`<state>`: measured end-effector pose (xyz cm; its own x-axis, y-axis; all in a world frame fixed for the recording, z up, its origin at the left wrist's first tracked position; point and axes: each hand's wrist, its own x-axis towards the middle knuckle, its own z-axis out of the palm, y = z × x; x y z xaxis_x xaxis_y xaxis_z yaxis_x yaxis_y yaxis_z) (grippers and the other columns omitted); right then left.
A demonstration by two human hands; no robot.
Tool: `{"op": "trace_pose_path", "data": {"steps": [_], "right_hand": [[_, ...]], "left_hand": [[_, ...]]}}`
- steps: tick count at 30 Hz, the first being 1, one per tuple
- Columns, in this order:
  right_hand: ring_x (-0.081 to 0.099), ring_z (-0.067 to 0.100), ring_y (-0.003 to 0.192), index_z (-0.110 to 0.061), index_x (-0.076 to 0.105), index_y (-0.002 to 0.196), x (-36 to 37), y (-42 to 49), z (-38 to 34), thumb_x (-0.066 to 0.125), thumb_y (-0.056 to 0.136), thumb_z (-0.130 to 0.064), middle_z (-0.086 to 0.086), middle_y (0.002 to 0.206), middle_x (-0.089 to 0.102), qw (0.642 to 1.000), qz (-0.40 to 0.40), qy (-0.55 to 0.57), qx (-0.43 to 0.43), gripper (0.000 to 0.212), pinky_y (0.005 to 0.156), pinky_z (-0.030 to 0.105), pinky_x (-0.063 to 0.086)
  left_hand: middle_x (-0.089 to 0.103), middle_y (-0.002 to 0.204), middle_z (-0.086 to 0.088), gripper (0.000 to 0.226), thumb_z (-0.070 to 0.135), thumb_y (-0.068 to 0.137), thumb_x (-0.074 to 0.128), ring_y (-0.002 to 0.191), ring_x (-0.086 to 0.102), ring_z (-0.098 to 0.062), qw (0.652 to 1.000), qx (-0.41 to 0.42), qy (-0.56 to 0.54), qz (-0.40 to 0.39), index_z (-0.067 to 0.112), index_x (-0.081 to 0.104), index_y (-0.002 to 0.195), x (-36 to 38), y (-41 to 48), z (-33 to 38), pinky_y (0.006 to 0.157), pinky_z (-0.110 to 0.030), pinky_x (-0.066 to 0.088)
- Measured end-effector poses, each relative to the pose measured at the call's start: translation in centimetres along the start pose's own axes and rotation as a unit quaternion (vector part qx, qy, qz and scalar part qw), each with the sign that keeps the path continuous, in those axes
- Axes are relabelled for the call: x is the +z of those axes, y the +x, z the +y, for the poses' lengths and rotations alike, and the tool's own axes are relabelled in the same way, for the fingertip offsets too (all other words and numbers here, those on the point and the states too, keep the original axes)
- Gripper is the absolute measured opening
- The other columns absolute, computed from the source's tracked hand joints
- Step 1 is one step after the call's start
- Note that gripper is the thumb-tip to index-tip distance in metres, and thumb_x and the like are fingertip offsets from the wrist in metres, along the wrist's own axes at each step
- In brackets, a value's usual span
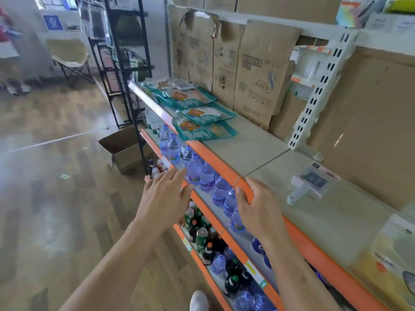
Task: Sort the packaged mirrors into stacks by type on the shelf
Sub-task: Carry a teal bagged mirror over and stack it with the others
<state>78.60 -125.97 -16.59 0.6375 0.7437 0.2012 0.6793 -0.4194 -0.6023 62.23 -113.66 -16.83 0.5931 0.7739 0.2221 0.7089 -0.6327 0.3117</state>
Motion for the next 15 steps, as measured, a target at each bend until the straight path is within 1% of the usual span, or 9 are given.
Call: {"op": "trace_pose_path", "data": {"steps": [2,6,10,12,15], "right_hand": [[0.053,0.027,0.115,-0.006,0.056,0.125,0.8,1.0,-0.2,0.048,0.092,-0.034,0.01,0.119,0.062,1.0,-0.006,0.002,-0.005,0.043,0.099,0.035,0.041],[0.05,0.03,0.119,-0.001,0.056,0.125,2.3,3.8,-0.5,0.053,0.093,-0.026,0.016,0.122,0.06,1.0,0.0,0.008,0.015,0.04,0.1,0.034,0.037],[0.045,0.028,0.127,-0.002,0.05,0.132,3.9,7.6,-1.2,0.051,0.094,-0.028,0.014,0.132,0.055,0.999,0.0,0.021,0.029,0.046,0.105,0.033,0.032],[0.045,0.028,0.127,-0.001,0.049,0.133,5.0,9.7,-1.5,0.051,0.094,-0.028,0.015,0.133,0.054,0.999,0.0,0.028,0.032,0.047,0.105,0.033,0.032],[0.046,0.028,0.126,-0.001,0.049,0.133,6.4,12.7,-2.1,0.052,0.094,-0.027,0.015,0.132,0.055,0.999,0.005,0.033,0.036,0.047,0.104,0.031,0.031]], "left_hand": [[0.05,0.139,0.004,0.047,0.04,0.098,0.04,0.132,0.041,-0.021,1.0,-0.005,0.006,0.001,0.022,0.041,0.141,0.0,1.0,-1.0,0.108,-0.043,0.032],[0.053,0.135,0.005,0.046,0.04,0.097,0.041,0.128,0.045,-0.02,1.0,-0.009,0.02,0.007,0.024,0.042,0.141,0.5,3.9,-3.1,0.103,-0.041,0.036],[0.054,0.131,0.006,0.045,0.041,0.097,0.038,0.126,0.047,-0.019,0.999,-0.013,0.03,0.01,0.025,0.043,0.139,0.9,7.2,-5.1,0.101,-0.039,0.037],[0.053,0.132,0.006,0.045,0.041,0.097,0.04,0.127,0.045,-0.018,0.999,-0.013,0.034,0.005,0.025,0.043,0.139,1.2,9.2,-6.0,0.102,-0.037,0.035],[0.053,0.132,0.007,0.044,0.041,0.098,0.038,0.128,0.044,-0.018,0.999,-0.008,0.038,-0.005,0.025,0.044,0.138,1.4,12.4,-7.1,0.103,-0.037,0.034]]}}
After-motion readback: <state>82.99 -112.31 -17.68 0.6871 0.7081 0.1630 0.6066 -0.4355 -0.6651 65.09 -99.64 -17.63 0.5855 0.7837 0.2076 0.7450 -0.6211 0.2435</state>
